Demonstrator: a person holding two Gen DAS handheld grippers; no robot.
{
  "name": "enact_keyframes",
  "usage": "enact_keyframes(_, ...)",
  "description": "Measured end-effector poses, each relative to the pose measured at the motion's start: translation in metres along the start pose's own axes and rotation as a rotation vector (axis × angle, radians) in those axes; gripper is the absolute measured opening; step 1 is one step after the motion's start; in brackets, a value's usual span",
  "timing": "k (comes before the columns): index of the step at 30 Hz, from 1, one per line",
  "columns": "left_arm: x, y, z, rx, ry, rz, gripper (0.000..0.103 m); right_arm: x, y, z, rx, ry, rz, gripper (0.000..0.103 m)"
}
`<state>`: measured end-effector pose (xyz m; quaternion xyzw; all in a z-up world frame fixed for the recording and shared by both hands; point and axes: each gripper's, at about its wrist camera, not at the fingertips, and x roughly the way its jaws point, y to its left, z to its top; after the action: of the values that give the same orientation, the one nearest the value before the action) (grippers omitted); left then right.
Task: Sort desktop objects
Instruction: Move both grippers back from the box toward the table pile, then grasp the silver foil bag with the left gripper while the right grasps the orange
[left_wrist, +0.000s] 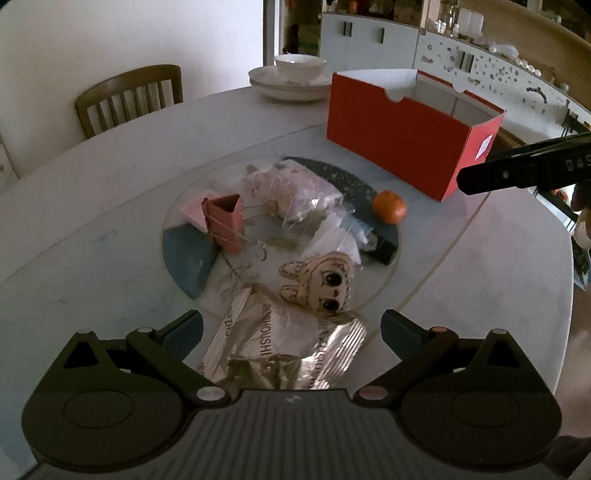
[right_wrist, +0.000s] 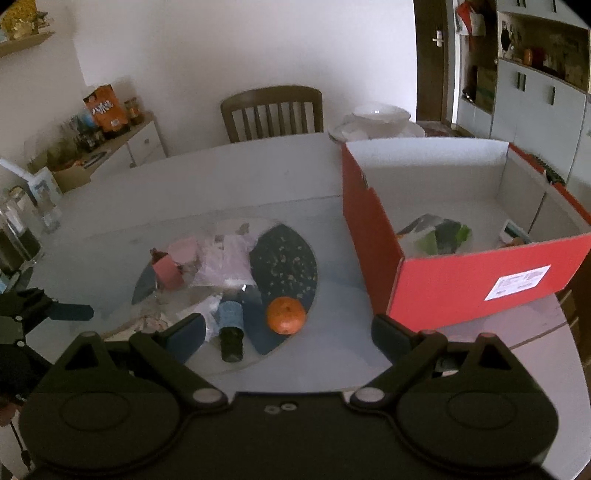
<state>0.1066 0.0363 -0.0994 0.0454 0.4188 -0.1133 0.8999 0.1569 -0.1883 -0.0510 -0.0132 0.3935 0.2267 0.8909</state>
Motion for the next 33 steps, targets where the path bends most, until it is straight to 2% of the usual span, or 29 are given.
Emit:
enact_keyframes(8,0.013,0.007,-0.003,0.013,0.02,-0.02,0.103,0.028,0.007,0.0,-0.027,0.027,-0.016,0.095)
enact_keyframes(18,0.027,0.006,-0.009,0.042,0.056,-0.03,0.103,0.067,0.008,-0.002,-0.055,0.066,-0.048,0.088)
enact_keyframes(28,0.031,0.007,-0.012,0.032,0.064,-0.043,0.102,0.084,0.006,0.0,-0.081,0.094,-0.055,0.079)
enact_keyframes(33,0.03,0.007,-0.014,0.029,0.058,-0.039,0.097,0.09,0.007,0.001,-0.098,0.105,-0.052,0.076)
